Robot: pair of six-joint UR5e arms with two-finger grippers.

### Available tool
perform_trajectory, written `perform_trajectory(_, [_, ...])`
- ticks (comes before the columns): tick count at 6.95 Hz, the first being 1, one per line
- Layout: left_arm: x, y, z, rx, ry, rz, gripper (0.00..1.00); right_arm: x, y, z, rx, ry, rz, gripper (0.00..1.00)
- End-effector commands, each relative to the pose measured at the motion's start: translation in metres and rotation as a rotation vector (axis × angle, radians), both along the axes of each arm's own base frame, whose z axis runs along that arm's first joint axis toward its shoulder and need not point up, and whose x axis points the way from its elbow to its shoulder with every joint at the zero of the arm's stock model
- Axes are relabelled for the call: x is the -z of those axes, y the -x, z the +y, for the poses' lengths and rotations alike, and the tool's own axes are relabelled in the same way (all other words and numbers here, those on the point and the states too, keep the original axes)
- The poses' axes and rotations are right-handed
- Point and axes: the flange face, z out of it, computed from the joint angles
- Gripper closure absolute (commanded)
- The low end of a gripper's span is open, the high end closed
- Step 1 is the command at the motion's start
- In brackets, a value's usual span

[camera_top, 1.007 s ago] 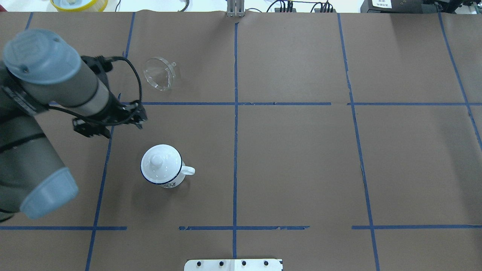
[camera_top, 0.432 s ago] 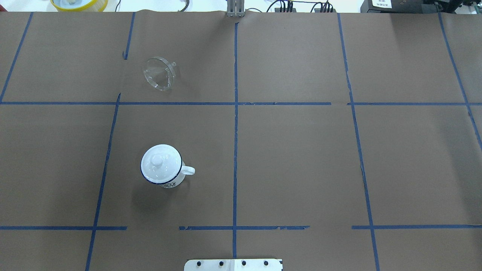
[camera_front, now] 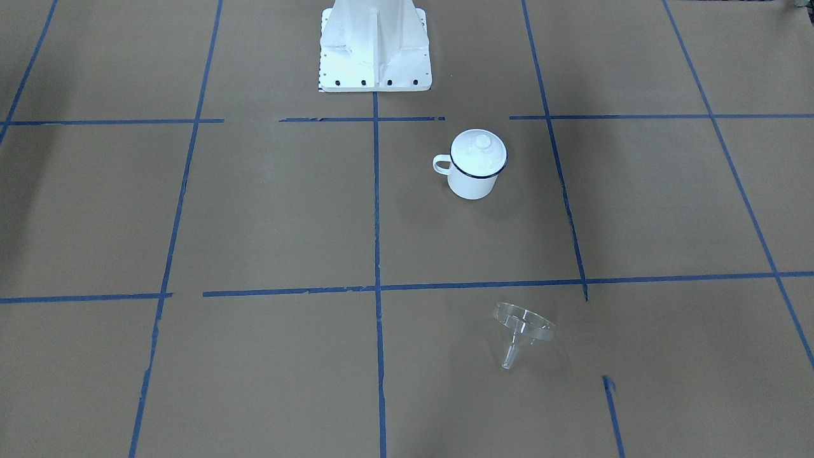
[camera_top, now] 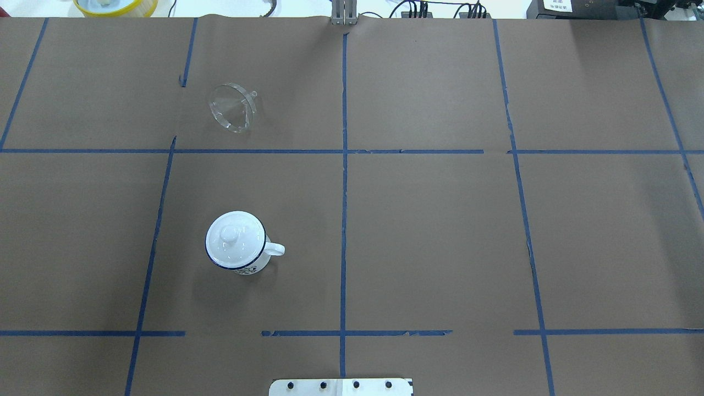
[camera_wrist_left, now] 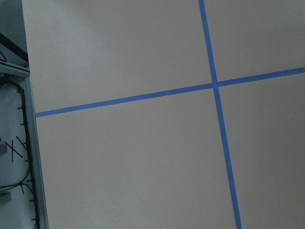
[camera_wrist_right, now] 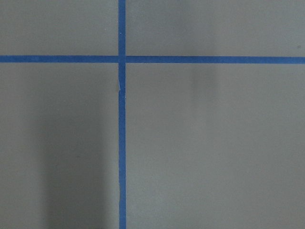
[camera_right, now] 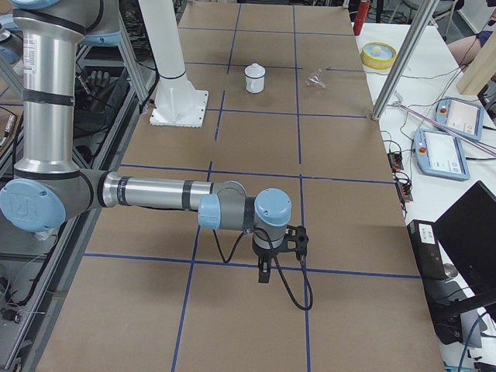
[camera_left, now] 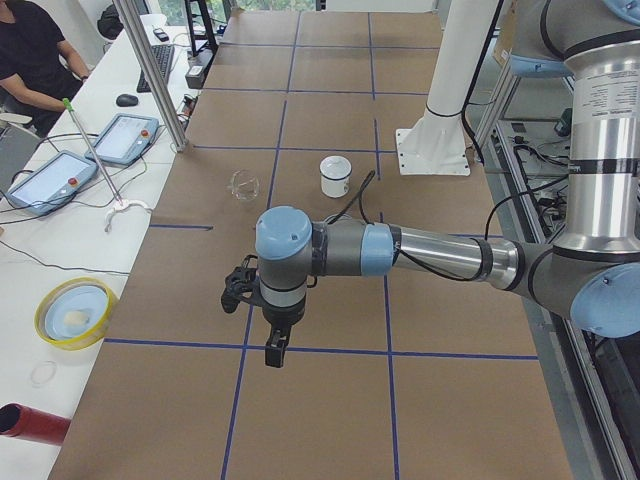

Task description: Remove funnel from cup

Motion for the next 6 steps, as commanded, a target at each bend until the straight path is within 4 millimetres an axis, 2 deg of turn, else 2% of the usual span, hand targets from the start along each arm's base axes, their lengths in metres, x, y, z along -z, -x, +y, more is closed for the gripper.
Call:
perform_trajectory(1, [0.004,-0.001,-0.003,0.072,0.048,0.067,0.00,0.000,0.000,0.000,0.000,-0.001,0.000,0.00])
perform_trajectory(3, [-0.003,-0.037,-0.012,0.059,0.096,0.066,0.00,0.000,0.000,0.000,0.000,0.001,0.000,0.00])
perform_trajectory(4, [0.001,-0.063,-0.020,0.001,0.050,0.066,0.00,0.000,0.000,0.000,0.000,0.001,0.000,0.00])
perform_trajectory(5, [0.014,-0.063,-0.020,0.002,0.024,0.066,0.00,0.000,0.000,0.000,0.000,-0.001,0.000,0.00])
perform_trajectory(6, [0.011,-0.062,-0.017,0.003,0.028,0.064,0.00,0.000,0.000,0.000,0.000,-0.001,0.000,0.00])
